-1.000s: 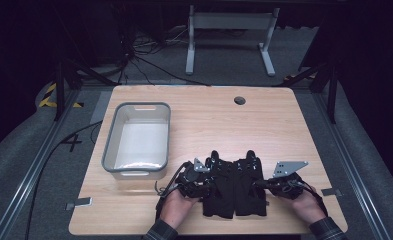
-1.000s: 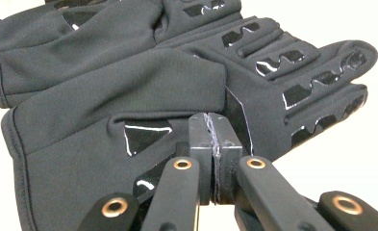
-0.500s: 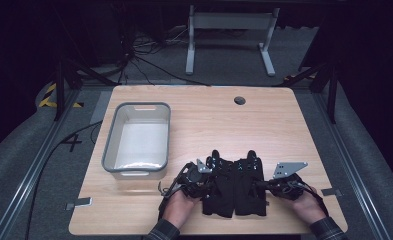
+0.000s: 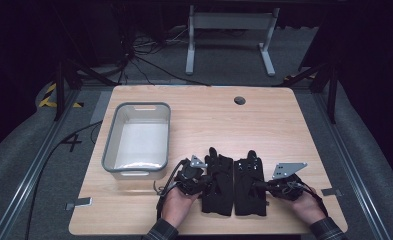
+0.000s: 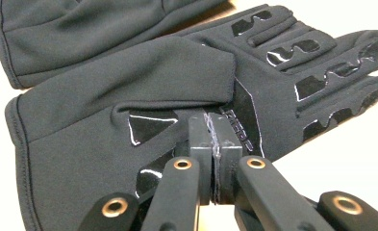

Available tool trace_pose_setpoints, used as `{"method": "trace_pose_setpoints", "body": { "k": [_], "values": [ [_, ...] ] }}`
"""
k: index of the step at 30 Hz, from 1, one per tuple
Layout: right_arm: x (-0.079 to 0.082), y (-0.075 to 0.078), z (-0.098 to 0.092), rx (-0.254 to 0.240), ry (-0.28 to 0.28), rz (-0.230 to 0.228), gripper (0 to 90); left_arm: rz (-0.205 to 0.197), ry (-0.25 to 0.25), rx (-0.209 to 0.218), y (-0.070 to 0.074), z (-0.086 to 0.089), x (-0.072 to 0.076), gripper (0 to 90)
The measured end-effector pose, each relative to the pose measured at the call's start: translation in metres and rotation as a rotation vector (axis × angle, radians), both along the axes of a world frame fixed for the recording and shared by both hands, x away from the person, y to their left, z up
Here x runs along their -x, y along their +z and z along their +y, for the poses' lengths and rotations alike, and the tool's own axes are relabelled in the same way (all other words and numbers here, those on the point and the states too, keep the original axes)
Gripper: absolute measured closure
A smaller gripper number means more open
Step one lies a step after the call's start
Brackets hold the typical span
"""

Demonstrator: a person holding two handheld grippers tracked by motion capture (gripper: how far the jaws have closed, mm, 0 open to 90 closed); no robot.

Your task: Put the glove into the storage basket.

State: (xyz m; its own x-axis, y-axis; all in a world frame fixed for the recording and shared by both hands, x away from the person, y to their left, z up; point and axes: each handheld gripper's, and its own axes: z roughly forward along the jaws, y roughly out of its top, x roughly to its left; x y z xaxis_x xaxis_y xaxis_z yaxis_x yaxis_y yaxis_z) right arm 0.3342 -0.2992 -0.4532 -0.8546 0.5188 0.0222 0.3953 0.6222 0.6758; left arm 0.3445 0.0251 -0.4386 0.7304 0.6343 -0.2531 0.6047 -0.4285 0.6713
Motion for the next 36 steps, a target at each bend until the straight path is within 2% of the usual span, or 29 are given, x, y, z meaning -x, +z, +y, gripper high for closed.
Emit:
{"method": "trace_pose_setpoints", "body": {
  "k": [7, 13, 15, 19, 20, 24, 29, 36],
  "values": [
    [0.000, 0.000, 0.005, 0.002, 0.007, -0.005, 90.0, 0.026, 0.014, -0.021, -0.001, 0.000, -0.005, 83.9],
    [-0.003, 0.000, 0.009, 0.002, 0.012, -0.010, 90.0, 0.023, 0.003, -0.012, 0.002, -0.002, -0.005, 83.3],
    [-0.003, 0.000, 0.009, 0.002, 0.011, -0.010, 90.0, 0.027, 0.002, -0.002, 0.003, -0.002, -0.005, 82.9],
    [-0.003, 0.000, 0.010, 0.001, 0.011, -0.011, 90.0, 0.032, -0.015, 0.050, 0.007, -0.002, -0.004, 82.5],
    [-0.003, 0.000, 0.010, 0.001, 0.011, -0.011, 90.0, 0.032, -0.015, 0.050, 0.007, -0.002, -0.004, 82.3],
    [-0.004, -0.001, 0.012, -0.002, 0.015, -0.010, 90.0, 0.018, -0.027, 0.098, 0.014, -0.004, -0.002, 81.9],
    [-0.006, -0.001, 0.015, -0.009, 0.021, -0.008, 90.0, 0.018, -0.036, 0.136, 0.018, -0.005, -0.004, 81.8],
    [-0.008, -0.002, 0.023, -0.017, 0.038, -0.005, 90.0, -0.006, -0.057, 0.152, 0.025, -0.009, -0.006, 81.8]
  ]
}}
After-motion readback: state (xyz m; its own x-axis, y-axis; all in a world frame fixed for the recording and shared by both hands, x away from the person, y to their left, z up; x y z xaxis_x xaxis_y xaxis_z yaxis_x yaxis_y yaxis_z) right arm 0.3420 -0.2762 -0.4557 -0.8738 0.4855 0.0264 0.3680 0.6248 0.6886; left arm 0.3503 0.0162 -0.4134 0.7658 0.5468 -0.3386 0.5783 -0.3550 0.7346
